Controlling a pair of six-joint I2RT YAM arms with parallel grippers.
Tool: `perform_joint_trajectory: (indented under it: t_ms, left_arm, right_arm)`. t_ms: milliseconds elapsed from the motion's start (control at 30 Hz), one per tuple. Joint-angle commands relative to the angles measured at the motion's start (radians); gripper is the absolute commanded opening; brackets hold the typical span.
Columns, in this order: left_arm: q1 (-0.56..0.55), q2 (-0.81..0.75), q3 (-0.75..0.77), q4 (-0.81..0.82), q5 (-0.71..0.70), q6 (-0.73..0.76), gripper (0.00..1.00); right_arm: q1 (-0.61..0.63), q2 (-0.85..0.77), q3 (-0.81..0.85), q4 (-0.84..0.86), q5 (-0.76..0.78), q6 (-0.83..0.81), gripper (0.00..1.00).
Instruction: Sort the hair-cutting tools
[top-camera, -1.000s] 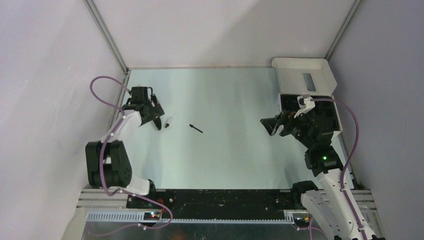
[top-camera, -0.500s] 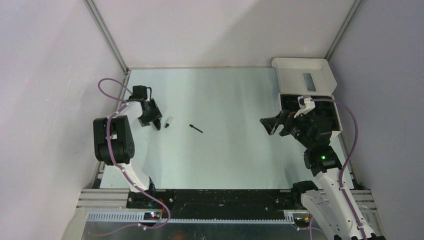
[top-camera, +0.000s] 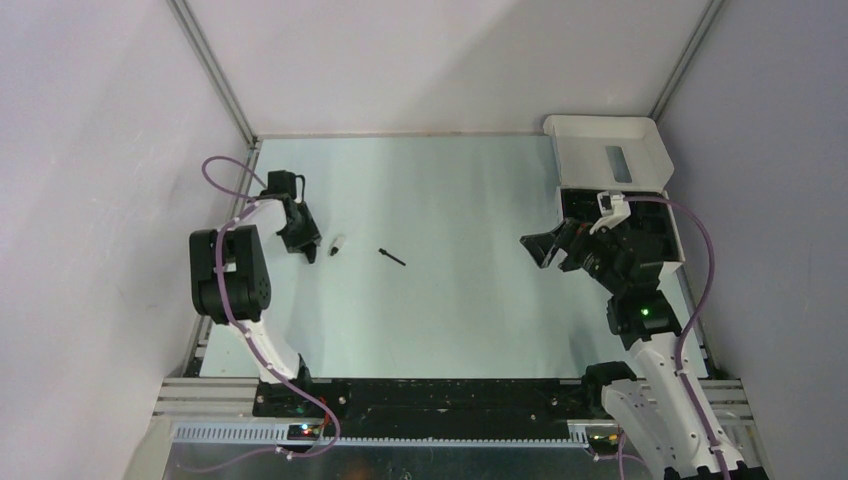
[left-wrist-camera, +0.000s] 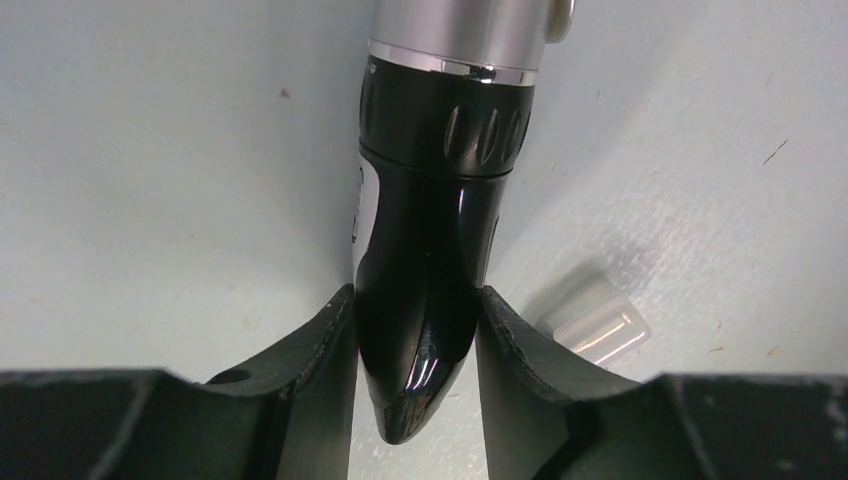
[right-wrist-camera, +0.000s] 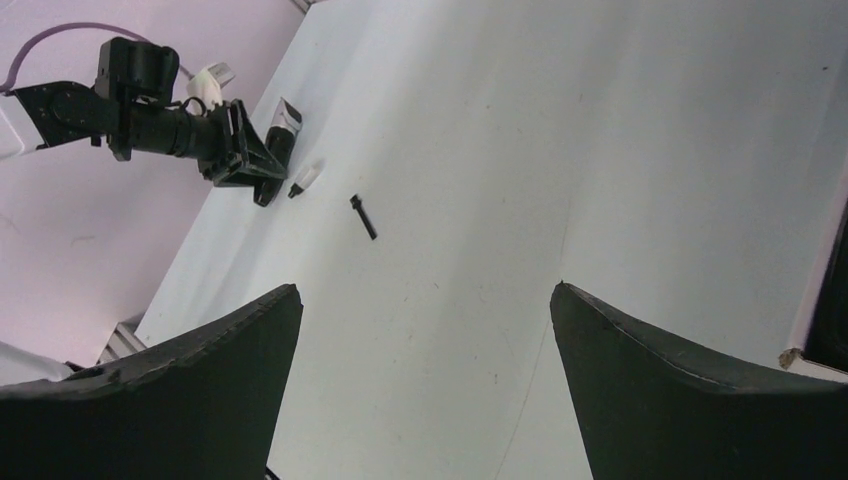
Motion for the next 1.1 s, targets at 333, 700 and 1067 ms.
perform_joint_trajectory:
  t_ms: [333, 700, 1067]
  left_arm:
    - [-0.234, -0.472, -0.034, -0.057, -0.198, 0.066, 0.0]
    - [-0.544, -0.621, -0.119, -0.024, -0.215, -0.03, 0.0]
    - [-0.813, -0.687, -0.241, 0.119, -0.27, -0.055, 0.0]
  right_arm:
    - [0.136, 0.099, 0.024, 0.172, -0.061, 0.083, 0.99]
    - [0.405, 0.324, 0.048, 0.312, 0.106, 0.167, 0.94]
    - [0.486, 0.562, 0.048, 0.522, 0.152, 0.566, 0.96]
